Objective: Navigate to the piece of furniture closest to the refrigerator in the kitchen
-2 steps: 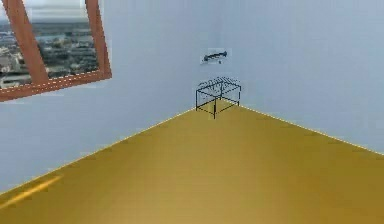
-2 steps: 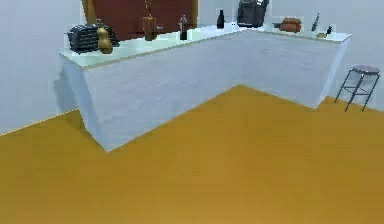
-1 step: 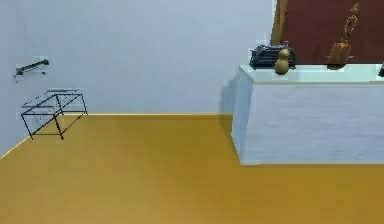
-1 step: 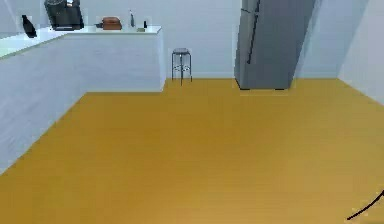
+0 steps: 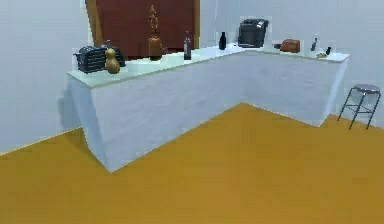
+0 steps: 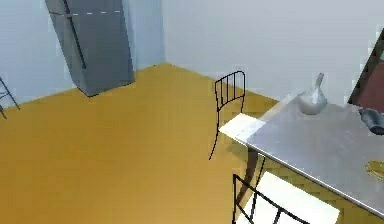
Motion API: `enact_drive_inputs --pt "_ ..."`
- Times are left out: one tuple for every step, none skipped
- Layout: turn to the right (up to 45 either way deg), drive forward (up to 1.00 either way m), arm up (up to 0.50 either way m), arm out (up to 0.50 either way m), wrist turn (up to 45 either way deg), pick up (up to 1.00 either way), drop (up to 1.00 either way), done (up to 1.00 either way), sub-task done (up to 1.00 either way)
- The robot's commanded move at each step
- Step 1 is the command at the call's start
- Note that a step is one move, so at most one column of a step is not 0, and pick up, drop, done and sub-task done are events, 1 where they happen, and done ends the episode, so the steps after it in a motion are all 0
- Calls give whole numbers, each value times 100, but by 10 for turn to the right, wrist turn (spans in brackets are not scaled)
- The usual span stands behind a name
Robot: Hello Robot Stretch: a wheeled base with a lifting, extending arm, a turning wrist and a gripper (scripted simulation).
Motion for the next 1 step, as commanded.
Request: enact_drive_inputs --pt "390 0 0 0 0 0 0 0 0"
